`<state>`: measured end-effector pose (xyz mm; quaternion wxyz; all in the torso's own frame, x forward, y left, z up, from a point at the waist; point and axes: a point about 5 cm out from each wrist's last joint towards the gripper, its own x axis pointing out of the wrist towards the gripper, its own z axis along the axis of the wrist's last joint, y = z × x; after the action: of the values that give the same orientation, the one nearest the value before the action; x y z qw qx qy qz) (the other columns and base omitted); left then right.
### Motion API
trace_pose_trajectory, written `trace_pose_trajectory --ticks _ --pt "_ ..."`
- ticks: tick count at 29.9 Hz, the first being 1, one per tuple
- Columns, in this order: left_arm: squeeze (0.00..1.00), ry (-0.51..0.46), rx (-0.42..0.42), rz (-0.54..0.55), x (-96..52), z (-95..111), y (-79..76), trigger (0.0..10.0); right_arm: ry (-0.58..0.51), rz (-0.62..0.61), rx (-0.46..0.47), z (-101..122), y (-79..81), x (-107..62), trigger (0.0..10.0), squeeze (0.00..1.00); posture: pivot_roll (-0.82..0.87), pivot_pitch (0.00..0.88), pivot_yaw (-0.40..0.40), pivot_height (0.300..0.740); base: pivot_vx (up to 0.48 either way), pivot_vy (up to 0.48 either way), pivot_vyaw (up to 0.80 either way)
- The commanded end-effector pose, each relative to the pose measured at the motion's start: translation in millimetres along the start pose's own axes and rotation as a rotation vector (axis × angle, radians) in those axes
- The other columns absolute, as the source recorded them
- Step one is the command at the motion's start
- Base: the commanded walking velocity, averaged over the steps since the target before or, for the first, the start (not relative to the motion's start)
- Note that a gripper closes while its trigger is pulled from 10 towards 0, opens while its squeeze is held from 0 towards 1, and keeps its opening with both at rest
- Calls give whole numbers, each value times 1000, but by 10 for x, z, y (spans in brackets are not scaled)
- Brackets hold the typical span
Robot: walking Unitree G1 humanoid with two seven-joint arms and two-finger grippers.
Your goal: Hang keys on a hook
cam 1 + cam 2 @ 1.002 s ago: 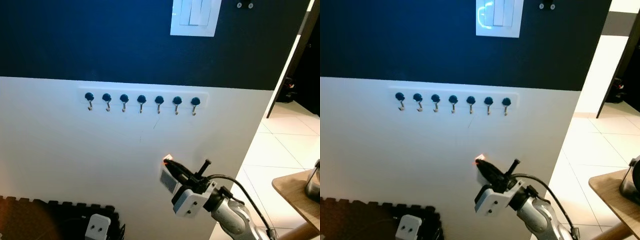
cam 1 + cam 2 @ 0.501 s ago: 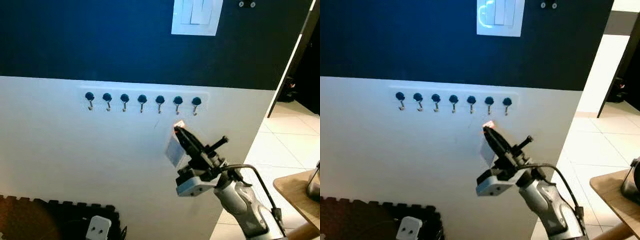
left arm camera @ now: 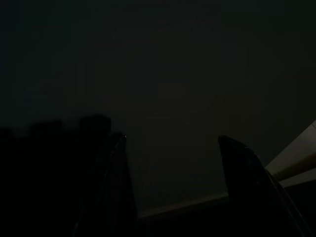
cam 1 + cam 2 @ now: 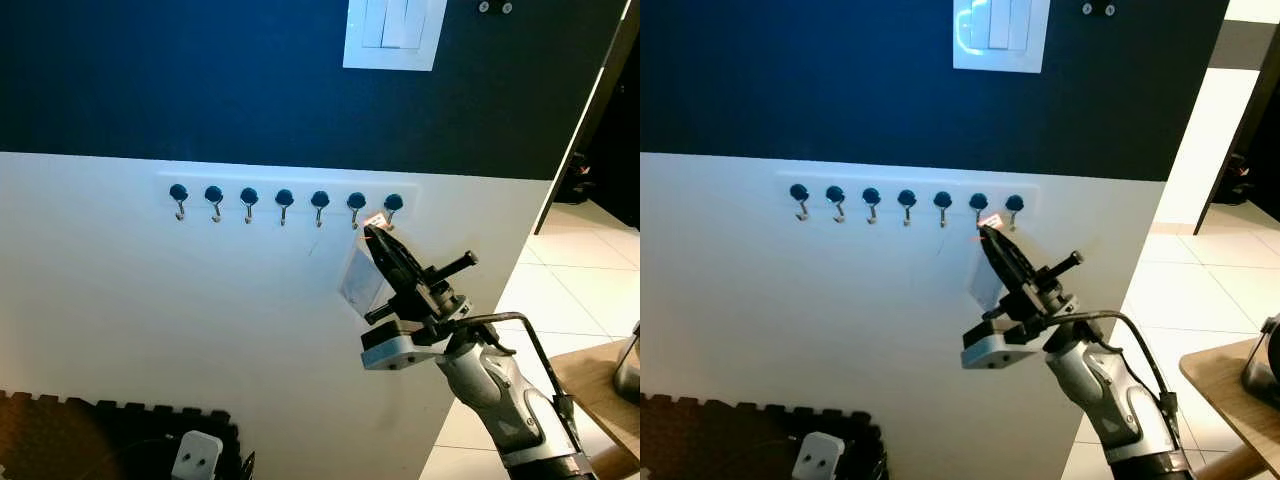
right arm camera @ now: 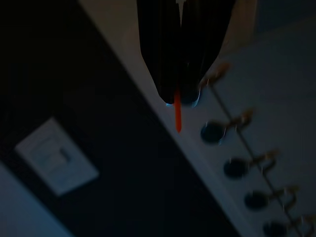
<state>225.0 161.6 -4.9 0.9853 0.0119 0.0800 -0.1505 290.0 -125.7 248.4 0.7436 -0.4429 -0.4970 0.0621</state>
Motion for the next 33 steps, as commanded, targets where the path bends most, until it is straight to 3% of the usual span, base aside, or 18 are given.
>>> trace_pose_trajectory --ticks 1,5,7,9,14,16,21,29,33 --pt "0 4 -29 -8 -9 -22 -55 10000 37 -40 7 -72 -60 -15 10000 0 69 55 -31 740 0 0 0" --pt "0 -44 -27 -23 26 61 -69 10000 53 -54 9 -109 -77 -19 10000 0 69 56 -31 740 0 0 0" --pt "0 -125 -20 -53 106 221 -114 10000 60 -59 10 -126 -85 -21 10000 0 69 58 -33 740 0 0 0" --pt "0 -147 -17 -64 132 269 -131 10000 61 -61 9 -131 -89 -21 10000 0 69 58 -33 740 0 0 0" --pt "0 -243 79 -173 267 525 -288 10000 66 -72 11 -149 -101 -7 10000 0 71 60 -35 740 0 0 0" --pt "0 -321 166 -246 372 745 -415 10000 64 -77 16 -156 -101 11 10000 0 71 60 -35 740 0 0 0" --pt "0 -398 250 -309 425 951 -509 10000 60 -84 25 -152 -105 31 10000 0 69 61 -35 740 0 0 0" --pt "0 -573 232 -273 425 1329 -553 10000 55 -79 39 -140 -90 37 10000 0 68 64 -35 740 0 0 0" --pt "0 -671 197 -201 351 1492 -567 10000 55 -72 49 -136 -69 30 10000 0 71 67 -37 740 0 0 0"
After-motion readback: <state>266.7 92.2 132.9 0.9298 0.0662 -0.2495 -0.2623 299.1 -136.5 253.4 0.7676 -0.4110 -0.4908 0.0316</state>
